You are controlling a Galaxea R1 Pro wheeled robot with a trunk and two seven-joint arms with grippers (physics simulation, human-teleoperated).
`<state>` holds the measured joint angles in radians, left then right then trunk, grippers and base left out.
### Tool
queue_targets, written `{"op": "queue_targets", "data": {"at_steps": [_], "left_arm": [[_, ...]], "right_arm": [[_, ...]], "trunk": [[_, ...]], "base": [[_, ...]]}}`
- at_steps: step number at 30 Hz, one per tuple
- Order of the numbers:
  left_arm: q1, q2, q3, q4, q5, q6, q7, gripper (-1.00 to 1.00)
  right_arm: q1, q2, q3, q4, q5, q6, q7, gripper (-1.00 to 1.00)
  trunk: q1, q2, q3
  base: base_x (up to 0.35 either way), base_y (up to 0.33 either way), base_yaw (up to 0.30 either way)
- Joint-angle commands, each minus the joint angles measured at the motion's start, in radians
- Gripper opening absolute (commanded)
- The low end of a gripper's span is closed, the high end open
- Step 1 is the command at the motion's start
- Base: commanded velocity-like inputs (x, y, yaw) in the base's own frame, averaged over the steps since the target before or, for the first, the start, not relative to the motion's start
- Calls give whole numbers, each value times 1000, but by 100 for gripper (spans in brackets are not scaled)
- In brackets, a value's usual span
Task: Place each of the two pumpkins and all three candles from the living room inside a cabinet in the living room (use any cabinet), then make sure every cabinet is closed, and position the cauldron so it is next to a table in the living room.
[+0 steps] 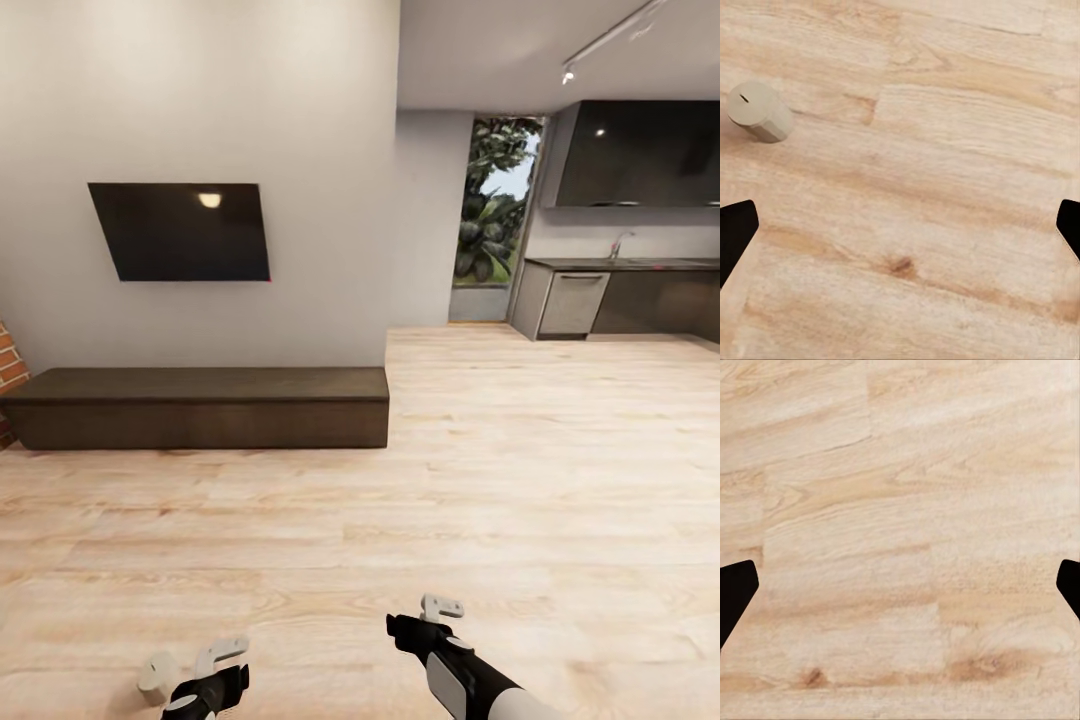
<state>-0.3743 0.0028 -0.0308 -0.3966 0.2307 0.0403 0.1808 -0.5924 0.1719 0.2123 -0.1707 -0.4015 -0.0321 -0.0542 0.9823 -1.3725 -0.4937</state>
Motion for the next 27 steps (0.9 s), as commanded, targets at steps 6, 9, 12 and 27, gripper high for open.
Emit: {"op": "queue_targets", "data": {"at_steps": [6,9,12,27], "left_arm": [[0,0,-3,-2,7,4,5,100],[0,0,-3,-2,7,4,5,100],[0,0,-3,-2,7,4,5,100],[0,0,-5,4,7,4,5,100]], "right_arm": [[-1,0,9,0,-9,-4,-5,100],[-1,0,9,0,-9,-3,-6,100],[-1,0,9,0,-9,-3,-6,100],[-1,0,8,0,-9,-6,-8,100]], "trunk": [[1,0,-2],[1,0,-2],[1,0,-2],[1,0,-2]], "base": [[330,0,0],[334,0,0],[334,0,0],[334,0,0]]}}
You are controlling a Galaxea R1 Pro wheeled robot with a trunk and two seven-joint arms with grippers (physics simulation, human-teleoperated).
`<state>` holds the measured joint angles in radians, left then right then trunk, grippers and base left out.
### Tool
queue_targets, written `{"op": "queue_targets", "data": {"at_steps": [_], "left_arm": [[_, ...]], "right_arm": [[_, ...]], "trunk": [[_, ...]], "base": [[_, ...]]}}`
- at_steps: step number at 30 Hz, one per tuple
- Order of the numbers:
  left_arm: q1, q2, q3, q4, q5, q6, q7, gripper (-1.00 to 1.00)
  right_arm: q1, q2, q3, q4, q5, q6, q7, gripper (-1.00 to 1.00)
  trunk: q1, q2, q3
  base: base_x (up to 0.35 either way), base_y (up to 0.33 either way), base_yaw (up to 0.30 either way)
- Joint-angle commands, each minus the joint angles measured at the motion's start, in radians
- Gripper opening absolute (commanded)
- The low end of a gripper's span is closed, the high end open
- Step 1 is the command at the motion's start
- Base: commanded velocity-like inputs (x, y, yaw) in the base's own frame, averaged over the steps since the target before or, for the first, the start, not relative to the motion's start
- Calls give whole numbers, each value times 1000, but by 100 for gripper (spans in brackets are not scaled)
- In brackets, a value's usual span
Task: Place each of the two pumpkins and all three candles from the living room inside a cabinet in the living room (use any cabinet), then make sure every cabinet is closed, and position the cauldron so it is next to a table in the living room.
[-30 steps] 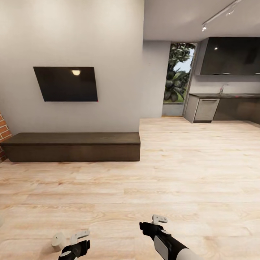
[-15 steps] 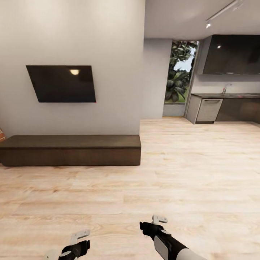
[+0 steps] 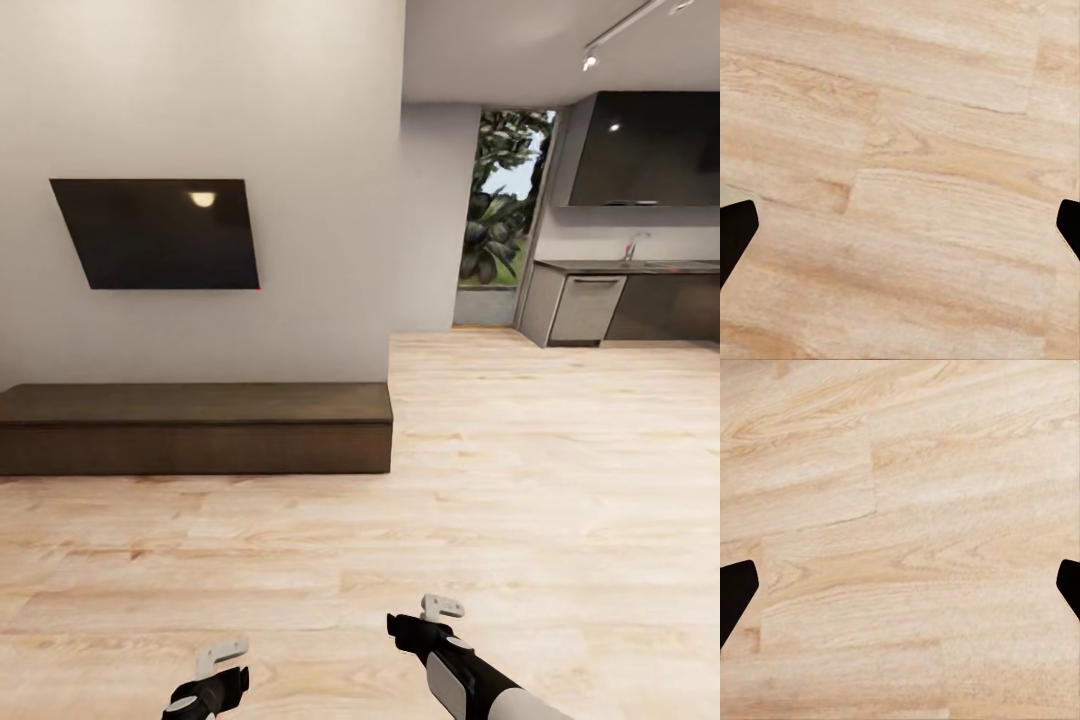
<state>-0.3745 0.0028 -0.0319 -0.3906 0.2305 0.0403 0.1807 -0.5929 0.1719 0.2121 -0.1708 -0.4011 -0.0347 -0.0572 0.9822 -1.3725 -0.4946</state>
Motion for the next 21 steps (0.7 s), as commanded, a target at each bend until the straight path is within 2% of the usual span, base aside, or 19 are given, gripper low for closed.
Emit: {"op": "queue_targets", "data": {"at_steps": [1,7,15,21], "left_arm": [[0,0,-4,-2,7,4,5,100],[0,0,-6,-1,7,4,5,100],[0,0,-8,-3,6,4,5,100],[0,0,-8,-4,6,4,5,100]], "right_arm": [[-1,0,9,1,-10,-4,-6,100],[-1,0,9,1,-10,-5,-12,100],[-1,0,9,1,-10,-5,-12,100],[-1,0,9,1,-10,-5,-11,100]], "trunk": [[1,0,-1],[1,0,-1],[1,0,-1],[1,0,-1]], "base": [[335,0,0],[329,-39,0],[267,-182,95],[288,-110,19]]}}
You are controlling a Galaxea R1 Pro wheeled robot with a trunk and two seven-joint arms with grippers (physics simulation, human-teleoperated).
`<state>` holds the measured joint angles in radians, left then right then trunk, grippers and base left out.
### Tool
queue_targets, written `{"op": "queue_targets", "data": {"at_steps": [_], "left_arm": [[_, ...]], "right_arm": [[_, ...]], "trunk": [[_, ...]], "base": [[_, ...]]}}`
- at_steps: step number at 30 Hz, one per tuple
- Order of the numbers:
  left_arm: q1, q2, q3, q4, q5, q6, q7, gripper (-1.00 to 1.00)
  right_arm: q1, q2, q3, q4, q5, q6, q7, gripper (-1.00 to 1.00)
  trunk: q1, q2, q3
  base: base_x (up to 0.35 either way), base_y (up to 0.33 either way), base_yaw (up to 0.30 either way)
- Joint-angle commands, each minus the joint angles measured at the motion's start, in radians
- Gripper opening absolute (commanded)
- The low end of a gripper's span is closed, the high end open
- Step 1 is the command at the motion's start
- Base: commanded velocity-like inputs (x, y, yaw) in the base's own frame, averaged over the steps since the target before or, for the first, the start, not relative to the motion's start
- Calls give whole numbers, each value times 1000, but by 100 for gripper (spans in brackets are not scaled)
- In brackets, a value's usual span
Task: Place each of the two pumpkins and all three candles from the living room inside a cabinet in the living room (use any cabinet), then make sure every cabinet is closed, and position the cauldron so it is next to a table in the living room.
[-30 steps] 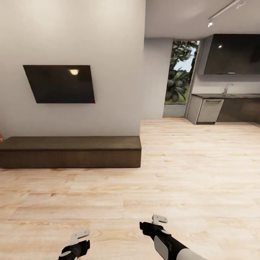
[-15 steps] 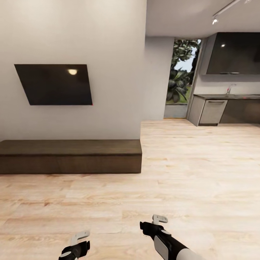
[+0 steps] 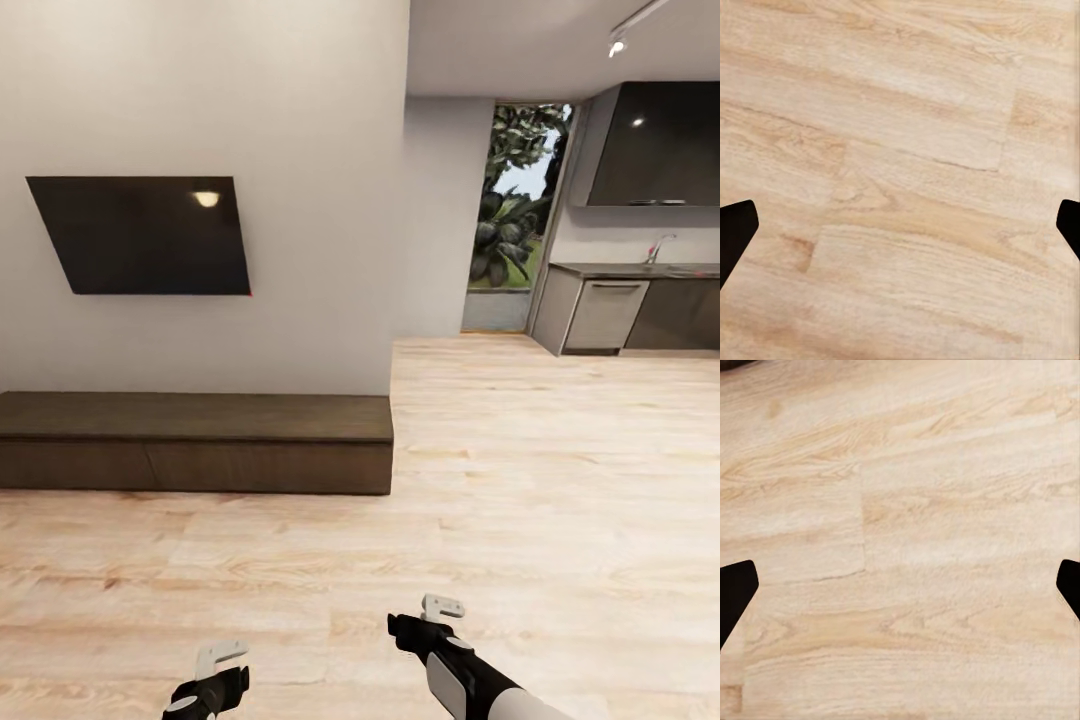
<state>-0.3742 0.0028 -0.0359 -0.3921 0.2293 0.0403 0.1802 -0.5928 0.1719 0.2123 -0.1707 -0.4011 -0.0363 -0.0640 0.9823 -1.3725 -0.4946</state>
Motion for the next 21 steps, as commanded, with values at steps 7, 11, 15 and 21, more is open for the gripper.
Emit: {"op": "queue_targets", "data": {"at_steps": [7,11,15,21], "left_arm": [[0,0,-4,-2,7,4,5,100],[0,0,-4,-2,8,4,5,100],[0,0,-2,-2,8,4,5,100],[0,1,-2,-2,8,4,5,100]], "right_arm": [[-1,0,9,0,-10,-3,-4,100],[-1,0,9,0,-10,-2,0,100],[-1,0,9,0,-10,-2,1,100],[-1,0,9,0,-10,-3,1,100]], "trunk": [[1,0,-1],[1,0,-1],[1,0,-1],[1,0,-1]], "base": [[322,-16,1],[329,-1,-10],[329,70,-122],[308,176,-22]]}}
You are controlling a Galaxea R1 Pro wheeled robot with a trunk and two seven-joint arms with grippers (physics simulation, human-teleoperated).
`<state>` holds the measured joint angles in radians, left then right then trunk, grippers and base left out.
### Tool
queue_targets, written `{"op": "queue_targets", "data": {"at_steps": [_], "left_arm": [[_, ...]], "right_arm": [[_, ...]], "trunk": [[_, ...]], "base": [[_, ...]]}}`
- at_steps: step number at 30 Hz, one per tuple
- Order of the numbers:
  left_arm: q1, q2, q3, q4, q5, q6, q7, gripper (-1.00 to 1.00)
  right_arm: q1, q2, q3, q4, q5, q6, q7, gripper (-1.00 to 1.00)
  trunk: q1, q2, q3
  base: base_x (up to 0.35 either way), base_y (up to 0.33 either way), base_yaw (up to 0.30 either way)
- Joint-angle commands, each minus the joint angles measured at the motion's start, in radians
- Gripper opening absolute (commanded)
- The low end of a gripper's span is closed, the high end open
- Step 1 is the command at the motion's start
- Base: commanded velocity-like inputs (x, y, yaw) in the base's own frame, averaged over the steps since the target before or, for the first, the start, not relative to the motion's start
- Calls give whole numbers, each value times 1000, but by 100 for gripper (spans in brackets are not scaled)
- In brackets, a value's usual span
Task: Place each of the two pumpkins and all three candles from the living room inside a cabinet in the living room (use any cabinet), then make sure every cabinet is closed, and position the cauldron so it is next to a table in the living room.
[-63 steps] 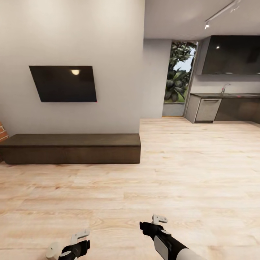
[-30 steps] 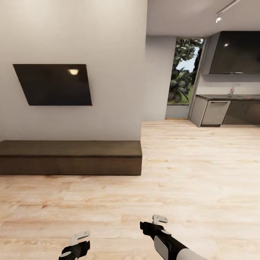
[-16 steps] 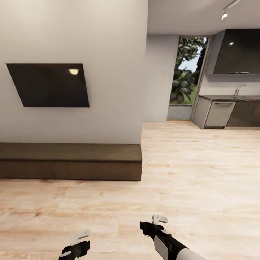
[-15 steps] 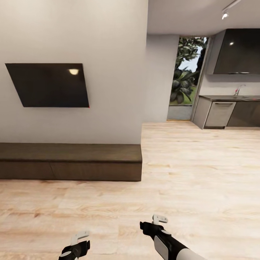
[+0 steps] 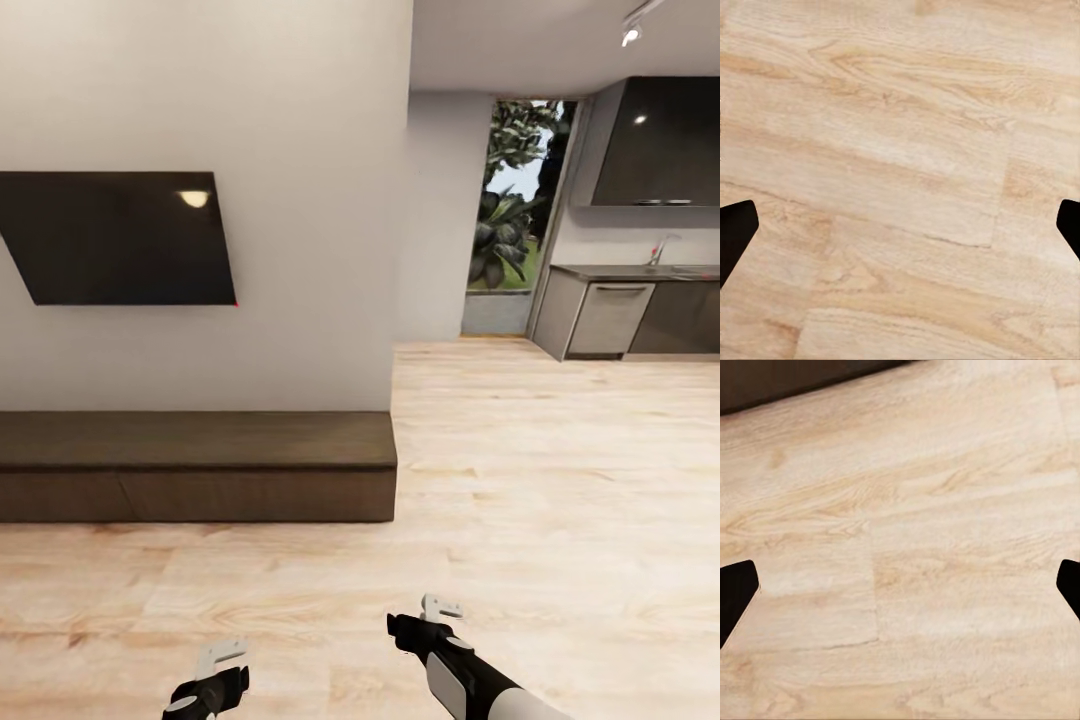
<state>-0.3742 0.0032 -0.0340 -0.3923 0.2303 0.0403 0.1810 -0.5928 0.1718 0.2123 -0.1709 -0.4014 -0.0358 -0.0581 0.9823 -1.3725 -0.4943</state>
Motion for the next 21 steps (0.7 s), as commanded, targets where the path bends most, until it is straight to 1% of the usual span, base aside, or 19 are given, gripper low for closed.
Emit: {"op": "queue_targets", "data": {"at_steps": [1,11,21], "left_arm": [[0,0,-4,-2,7,4,5,100],[0,0,-6,5,7,-22,5,100],[0,0,-7,6,4,-23,5,100]], "right_arm": [[-1,0,9,1,-10,-4,-5,100],[-1,0,9,1,-10,-4,-5,100],[-1,0,9,1,-10,-1,-6,100]], "trunk": [[1,0,-1],[1,0,-1],[1,0,-1]], "base": [[301,184,-3],[302,169,-1],[331,18,0]]}}
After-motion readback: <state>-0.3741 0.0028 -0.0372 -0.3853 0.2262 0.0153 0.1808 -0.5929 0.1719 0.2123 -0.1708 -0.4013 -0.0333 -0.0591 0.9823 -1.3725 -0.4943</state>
